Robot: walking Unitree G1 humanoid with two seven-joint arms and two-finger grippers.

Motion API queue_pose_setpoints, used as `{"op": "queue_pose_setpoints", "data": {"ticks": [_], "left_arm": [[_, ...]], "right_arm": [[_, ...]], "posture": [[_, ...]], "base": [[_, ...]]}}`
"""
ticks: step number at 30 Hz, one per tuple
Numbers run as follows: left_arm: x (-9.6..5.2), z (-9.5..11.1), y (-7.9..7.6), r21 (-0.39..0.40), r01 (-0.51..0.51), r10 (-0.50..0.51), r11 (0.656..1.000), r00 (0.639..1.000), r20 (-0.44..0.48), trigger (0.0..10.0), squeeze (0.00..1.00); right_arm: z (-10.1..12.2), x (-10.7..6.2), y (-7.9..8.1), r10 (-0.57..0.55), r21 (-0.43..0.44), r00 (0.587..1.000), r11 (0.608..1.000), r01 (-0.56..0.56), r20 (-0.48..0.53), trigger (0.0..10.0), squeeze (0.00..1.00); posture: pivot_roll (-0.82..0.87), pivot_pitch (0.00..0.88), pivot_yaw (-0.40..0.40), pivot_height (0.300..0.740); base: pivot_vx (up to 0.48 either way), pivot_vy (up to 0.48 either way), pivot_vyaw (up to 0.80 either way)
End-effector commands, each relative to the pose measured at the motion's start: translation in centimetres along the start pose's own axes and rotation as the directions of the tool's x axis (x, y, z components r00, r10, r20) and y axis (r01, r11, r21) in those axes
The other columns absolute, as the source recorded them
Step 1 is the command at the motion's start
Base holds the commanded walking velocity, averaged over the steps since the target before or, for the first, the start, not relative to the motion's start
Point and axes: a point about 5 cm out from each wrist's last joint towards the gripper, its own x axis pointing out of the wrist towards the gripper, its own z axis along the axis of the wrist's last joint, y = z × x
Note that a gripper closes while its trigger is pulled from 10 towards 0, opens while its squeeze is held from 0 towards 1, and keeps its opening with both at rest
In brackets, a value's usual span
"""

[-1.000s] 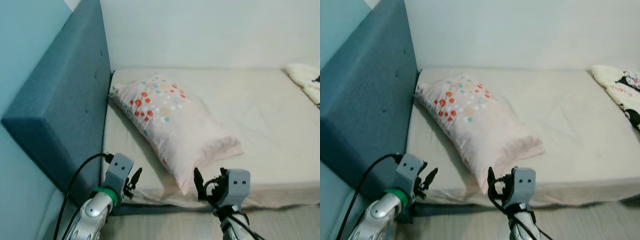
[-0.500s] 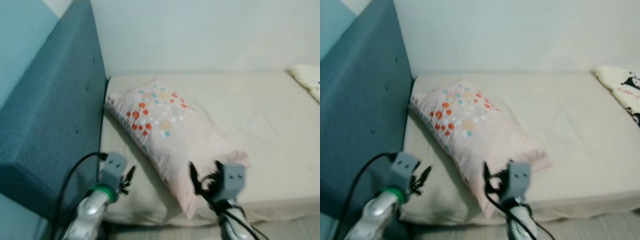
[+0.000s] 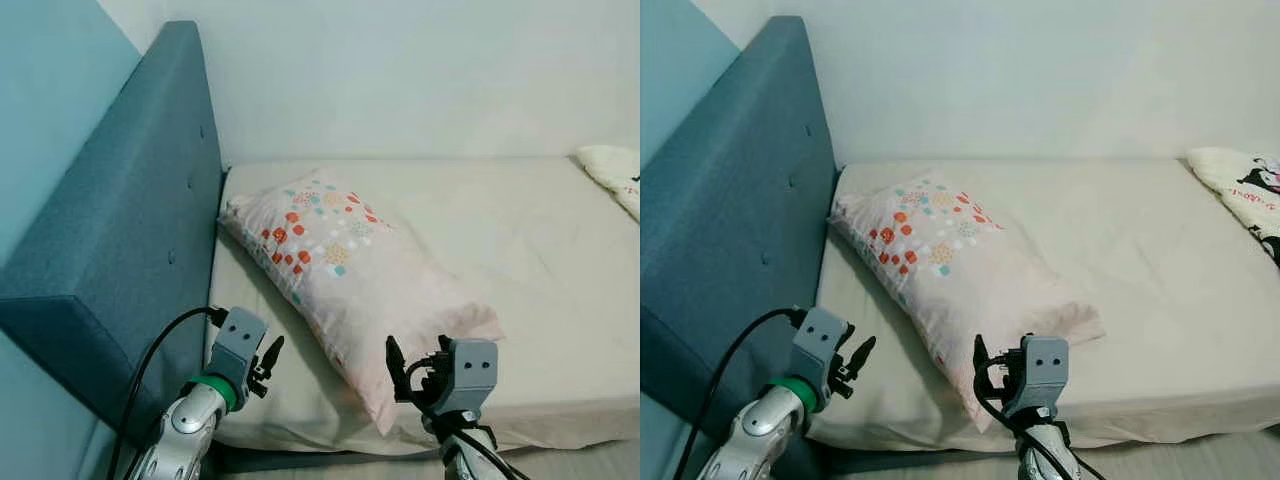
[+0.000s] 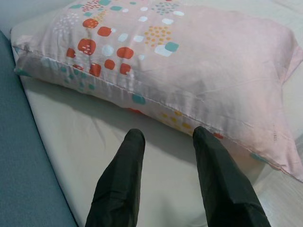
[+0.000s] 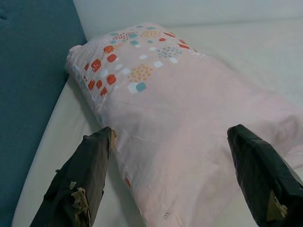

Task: Clean up the room

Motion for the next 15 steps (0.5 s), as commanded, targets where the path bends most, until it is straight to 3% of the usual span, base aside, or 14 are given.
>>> {"op": "queue_pose_setpoints", "data": {"ticks": [1, 15], "left_arm": [[-0.1, -0.48, -0.2, -0.01, 0.011, -0.011, 1.0, 1.0, -0.018, 10.0, 0.0], [0.02, -0.46, -0.15, -0.005, 0.012, -0.012, 1.0, 1.0, -0.021, 10.0, 0.0]], "right_arm": [[-0.26, -0.18, -0.12, -0.004, -0.001, 1.0, 1.0, 0.004, -0.009, 10.0, 0.0], [-0.12, -0.14, 0.03, 0.0, -0.024, 1.0, 1.0, 0.001, 0.004, 10.0, 0.0]], "posture": [[-0.01, 0.013, 0.015, 0.74], [-0.01, 0.013, 0.017, 0.725]], "base": [[0.0, 0.0, 0.0], [0.0, 0.0, 0.0]]}}
